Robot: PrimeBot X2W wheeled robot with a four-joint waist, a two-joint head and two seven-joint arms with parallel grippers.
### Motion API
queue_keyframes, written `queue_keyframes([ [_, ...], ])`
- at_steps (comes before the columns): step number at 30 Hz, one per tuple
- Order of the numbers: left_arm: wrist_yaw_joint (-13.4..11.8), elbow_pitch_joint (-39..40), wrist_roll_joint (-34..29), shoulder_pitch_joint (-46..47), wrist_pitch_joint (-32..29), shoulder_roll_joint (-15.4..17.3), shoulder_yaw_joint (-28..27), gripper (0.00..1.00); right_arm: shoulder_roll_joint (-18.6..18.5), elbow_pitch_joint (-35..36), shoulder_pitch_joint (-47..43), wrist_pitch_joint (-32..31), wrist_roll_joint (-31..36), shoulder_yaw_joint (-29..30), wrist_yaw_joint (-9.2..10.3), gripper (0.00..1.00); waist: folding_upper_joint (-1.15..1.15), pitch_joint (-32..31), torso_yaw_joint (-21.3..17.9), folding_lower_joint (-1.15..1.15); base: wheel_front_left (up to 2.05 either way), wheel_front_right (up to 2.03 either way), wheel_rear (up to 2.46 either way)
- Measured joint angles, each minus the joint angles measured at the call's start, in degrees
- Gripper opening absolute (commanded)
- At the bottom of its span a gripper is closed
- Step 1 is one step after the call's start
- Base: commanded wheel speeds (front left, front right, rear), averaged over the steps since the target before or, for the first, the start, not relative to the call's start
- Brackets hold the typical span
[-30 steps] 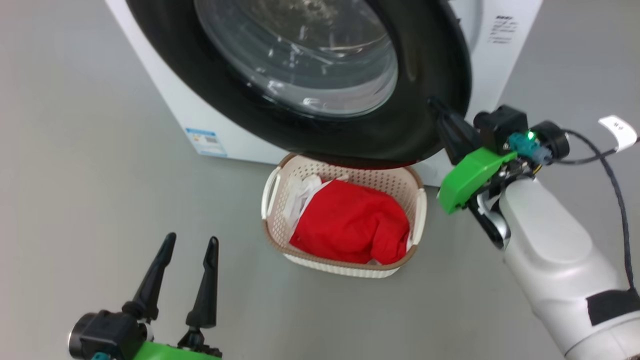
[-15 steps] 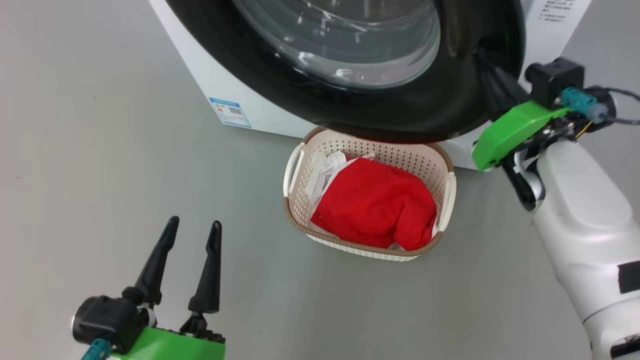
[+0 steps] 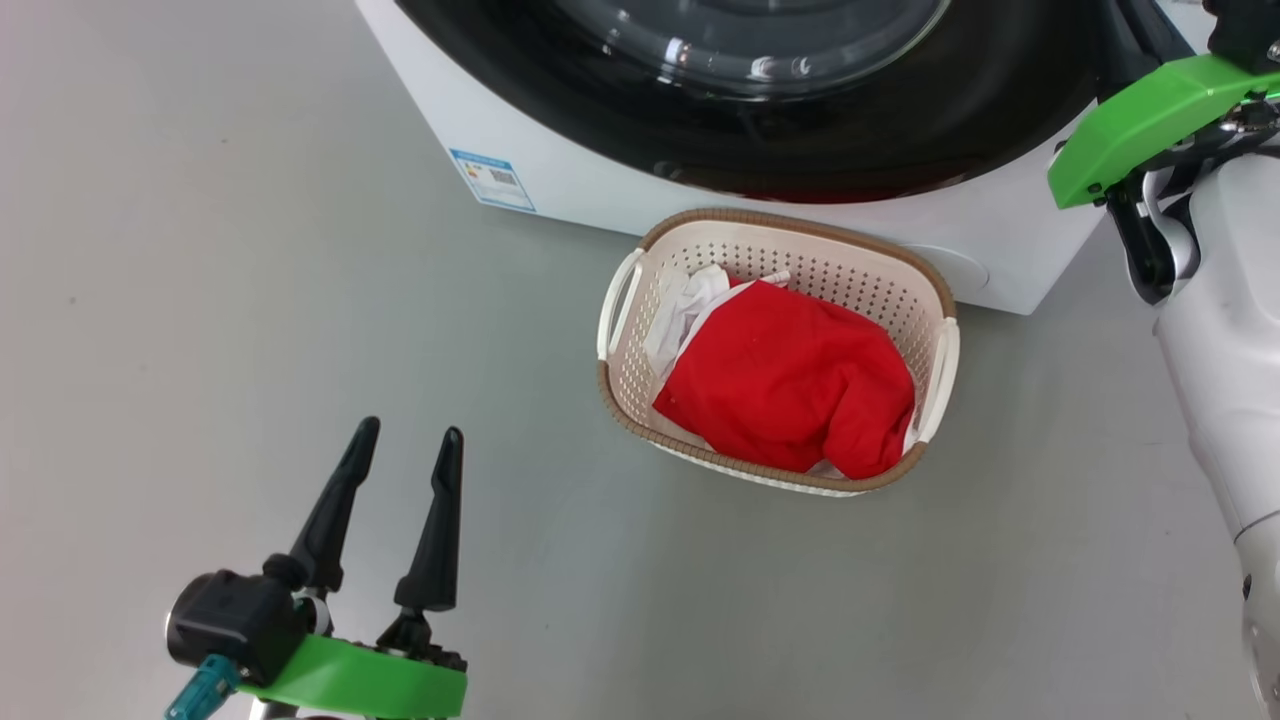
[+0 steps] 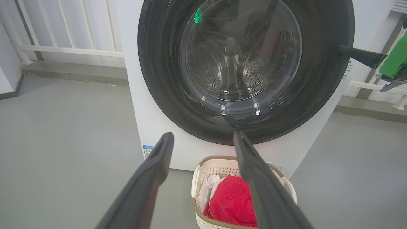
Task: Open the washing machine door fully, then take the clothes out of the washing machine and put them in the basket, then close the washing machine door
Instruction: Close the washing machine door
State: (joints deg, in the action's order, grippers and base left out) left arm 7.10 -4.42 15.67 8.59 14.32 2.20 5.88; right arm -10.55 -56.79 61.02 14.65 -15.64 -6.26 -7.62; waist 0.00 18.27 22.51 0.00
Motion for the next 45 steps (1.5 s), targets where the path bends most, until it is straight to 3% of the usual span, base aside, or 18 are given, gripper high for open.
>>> queue_keyframes([
  [8, 0.0, -0.7, 0.0, 0.2, 0.0, 0.0, -0.2, 1.00, 1.6, -0.3, 1.4, 0.0, 0.8, -0.2, -0.09, 0.00, 0.00, 0.9, -0.2, 0.00, 0.00, 0.00, 0.00],
  [14, 0.0, -1.4, 0.6, 1.0, 0.0, 0.0, -0.1, 1.00, 3.6, 1.2, 0.3, 0.0, -1.4, -3.6, -0.08, 0.00, 0.00, -0.4, -2.0, 0.00, 0.00, 0.00, 0.00],
  [15, 0.0, -1.5, 0.7, 1.1, 0.0, 0.0, 0.3, 1.00, 4.0, 1.7, -0.5, 0.0, -1.8, -4.1, -0.08, 0.38, 0.00, -0.6, -2.4, 0.00, 0.00, 0.00, 0.00],
  [16, 0.0, -1.7, 0.8, 1.1, 0.0, 0.0, 0.5, 1.00, 4.2, 2.2, -1.4, 0.0, -2.3, -4.5, -0.08, 0.96, 0.00, -0.9, -2.7, 0.00, 0.00, 0.00, 0.00],
  [17, 0.0, -2.0, 1.4, 1.1, 0.0, 0.0, 0.6, 1.00, 4.3, 2.9, -2.6, 0.0, -2.6, -5.1, -0.08, 1.00, 0.00, -1.2, -3.1, 0.00, 0.00, 0.00, 0.00],
  [27, 0.0, -4.7, 2.1, 1.1, 0.0, 0.0, -1.9, 1.00, 5.2, 11.4, -13.3, 0.0, -1.7, -7.1, -0.08, 1.00, 0.00, -4.3, -8.2, 0.00, 0.00, 0.00, 0.00],
  [45, -0.2, -5.5, 1.0, -1.7, 0.0, 0.0, -8.2, 1.00, 7.0, 28.2, -35.1, 0.0, 3.7, 1.5, -0.08, 1.00, 0.00, -12.6, -18.9, 0.00, 0.00, 0.00, 0.00],
])
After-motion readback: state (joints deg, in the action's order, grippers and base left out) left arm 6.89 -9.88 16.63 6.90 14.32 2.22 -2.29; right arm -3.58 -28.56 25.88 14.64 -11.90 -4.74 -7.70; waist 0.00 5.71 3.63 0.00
